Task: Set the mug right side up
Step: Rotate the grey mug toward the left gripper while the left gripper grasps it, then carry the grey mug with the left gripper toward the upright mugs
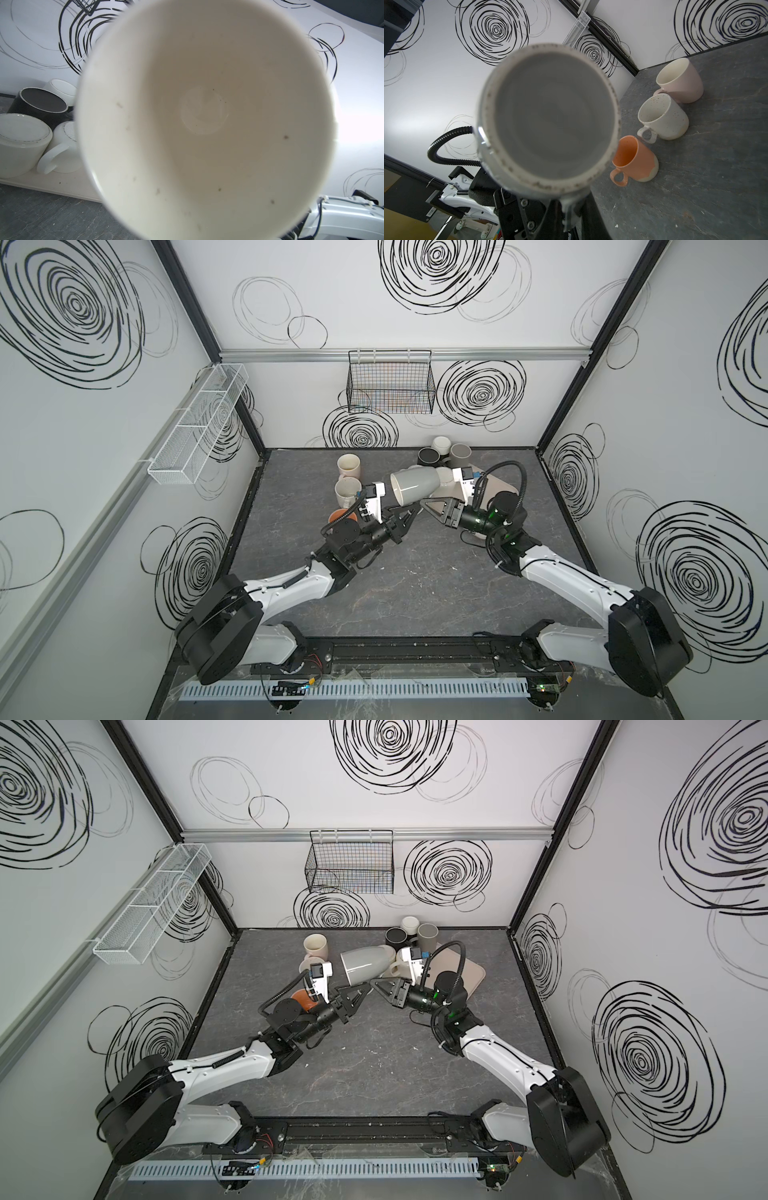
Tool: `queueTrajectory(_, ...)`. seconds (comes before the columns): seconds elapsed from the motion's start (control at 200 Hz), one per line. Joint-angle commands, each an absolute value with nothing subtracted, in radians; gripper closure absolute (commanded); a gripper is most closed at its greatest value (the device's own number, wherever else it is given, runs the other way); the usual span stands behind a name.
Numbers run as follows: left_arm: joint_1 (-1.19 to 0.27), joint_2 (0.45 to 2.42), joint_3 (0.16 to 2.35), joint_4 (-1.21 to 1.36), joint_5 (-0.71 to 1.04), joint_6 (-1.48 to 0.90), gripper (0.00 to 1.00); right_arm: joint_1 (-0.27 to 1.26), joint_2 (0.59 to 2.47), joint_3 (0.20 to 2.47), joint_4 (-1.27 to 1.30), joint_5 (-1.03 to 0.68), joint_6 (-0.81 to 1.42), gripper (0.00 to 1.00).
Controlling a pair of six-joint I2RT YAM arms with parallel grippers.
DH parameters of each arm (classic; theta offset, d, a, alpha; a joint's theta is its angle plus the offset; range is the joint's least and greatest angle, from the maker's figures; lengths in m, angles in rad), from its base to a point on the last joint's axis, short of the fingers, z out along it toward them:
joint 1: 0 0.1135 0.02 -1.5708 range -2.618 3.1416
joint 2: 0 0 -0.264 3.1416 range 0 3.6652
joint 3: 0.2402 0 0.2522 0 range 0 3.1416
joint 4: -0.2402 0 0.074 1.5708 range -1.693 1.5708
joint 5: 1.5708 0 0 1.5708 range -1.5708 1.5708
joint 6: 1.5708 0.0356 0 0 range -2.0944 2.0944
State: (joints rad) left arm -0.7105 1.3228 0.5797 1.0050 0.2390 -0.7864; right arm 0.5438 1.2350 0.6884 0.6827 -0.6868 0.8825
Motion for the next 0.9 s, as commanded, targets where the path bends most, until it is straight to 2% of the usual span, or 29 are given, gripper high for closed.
queueTrajectory(0.0, -0.709, 1.316, 0.586, 1.098, 0.244, -0.814, 0.98, 0.559, 1.192, 0.733, 0.665, -0.669, 0.782, 0.90)
queueTrajectory(0.08, -0.707, 1.305, 0.579, 1.078, 0.238, -0.807, 0.99, 0.561, 1.184, 0.736, 0.638, -0.665, 0.768, 0.80)
queueTrajectory(0.31, -0.701, 1.241, 0.552, 0.982, 0.208, -0.771, 1.00, 0.566, 1.167, 0.757, 0.554, -0.650, 0.707, 0.67)
queueTrajectory(0.575, -0.683, 1.135, 0.502, 0.841, 0.163, -0.732, 1.00, 0.574, 1.142, 0.762, 0.470, -0.623, 0.640, 0.63)
queueTrajectory(0.896, -0.683, 0.891, 0.563, 0.231, -0.011, -0.516, 1.00, 0.580, 1.117, 0.759, 0.366, -0.541, 0.540, 0.62)
